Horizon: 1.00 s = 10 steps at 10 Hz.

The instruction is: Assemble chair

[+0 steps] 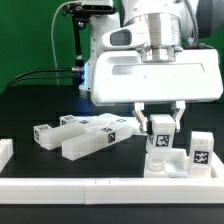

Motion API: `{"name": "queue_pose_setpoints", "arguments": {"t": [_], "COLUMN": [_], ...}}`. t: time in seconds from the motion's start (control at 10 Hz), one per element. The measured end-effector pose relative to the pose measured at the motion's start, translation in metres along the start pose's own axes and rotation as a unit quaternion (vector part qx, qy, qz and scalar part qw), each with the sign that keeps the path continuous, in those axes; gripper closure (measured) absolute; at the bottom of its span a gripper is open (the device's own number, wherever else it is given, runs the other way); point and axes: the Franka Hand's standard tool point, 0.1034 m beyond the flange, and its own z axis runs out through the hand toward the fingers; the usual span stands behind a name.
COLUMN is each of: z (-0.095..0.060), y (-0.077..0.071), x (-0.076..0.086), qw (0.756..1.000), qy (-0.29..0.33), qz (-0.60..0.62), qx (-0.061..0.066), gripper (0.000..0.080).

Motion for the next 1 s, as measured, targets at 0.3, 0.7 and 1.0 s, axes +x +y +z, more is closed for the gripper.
{"name": "queue_pose_setpoints", "arguments": {"t": [0.3, 0.7, 1.0], "z": [0.0081, 0.0095, 0.0101], "y": [0.0028, 0.0011, 0.0003], "x": [-0.006, -0.0072, -0.0082], "qw": [1.0, 1.0, 1.0], "qy": [0.002, 0.009, 0.005], "qz": [0.001, 0.002, 0.002], "qx": [-0.006, -0.009, -0.007], "gripper": [0.0515, 0.0509, 0.0317]}}
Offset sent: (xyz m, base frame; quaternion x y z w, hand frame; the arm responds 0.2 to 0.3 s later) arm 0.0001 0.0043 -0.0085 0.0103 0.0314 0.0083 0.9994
